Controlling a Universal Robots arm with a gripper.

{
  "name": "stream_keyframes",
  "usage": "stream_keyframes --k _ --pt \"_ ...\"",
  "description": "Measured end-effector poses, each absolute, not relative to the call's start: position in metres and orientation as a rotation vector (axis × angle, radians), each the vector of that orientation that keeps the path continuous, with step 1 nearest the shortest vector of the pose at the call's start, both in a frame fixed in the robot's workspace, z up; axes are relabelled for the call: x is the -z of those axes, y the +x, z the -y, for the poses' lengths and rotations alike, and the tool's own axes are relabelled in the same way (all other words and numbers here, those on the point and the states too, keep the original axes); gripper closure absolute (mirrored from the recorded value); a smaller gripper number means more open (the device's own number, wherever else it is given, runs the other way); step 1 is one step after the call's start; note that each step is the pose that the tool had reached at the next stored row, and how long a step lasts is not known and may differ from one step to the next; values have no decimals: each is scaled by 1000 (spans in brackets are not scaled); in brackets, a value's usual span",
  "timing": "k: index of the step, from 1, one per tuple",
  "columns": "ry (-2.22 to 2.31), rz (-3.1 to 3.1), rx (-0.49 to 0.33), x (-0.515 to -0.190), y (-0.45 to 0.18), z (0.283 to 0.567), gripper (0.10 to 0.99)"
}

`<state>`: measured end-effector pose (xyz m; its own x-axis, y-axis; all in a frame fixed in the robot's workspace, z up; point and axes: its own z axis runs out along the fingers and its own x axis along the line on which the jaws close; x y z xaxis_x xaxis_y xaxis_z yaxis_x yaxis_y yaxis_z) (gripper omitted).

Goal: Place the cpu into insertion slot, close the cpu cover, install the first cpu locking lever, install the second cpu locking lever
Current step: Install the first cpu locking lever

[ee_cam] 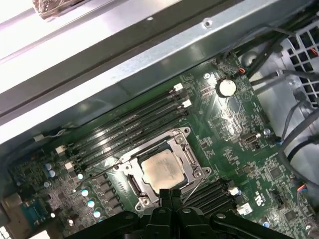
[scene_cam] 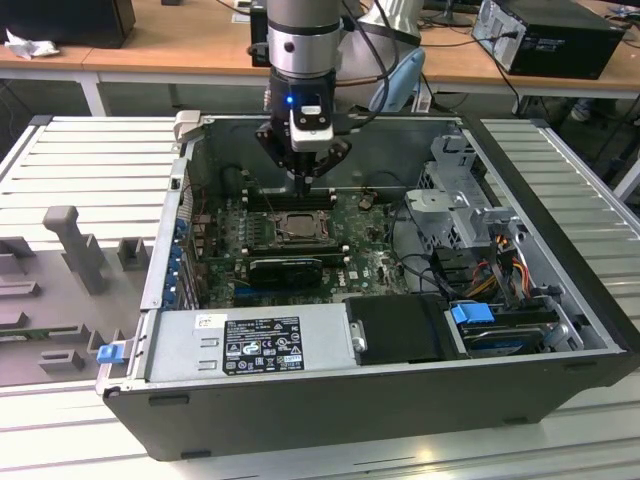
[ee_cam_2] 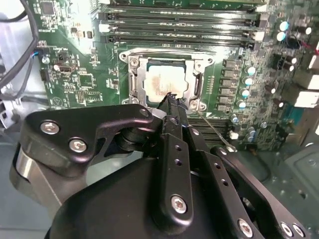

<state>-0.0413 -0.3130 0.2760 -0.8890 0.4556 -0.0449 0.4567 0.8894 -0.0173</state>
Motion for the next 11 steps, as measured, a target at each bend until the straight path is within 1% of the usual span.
stream_keyframes --k 6,11 --pt "606 -3040 45 -276 -41 313 980" --pt "301 -3082 43 -276 -41 313 980"
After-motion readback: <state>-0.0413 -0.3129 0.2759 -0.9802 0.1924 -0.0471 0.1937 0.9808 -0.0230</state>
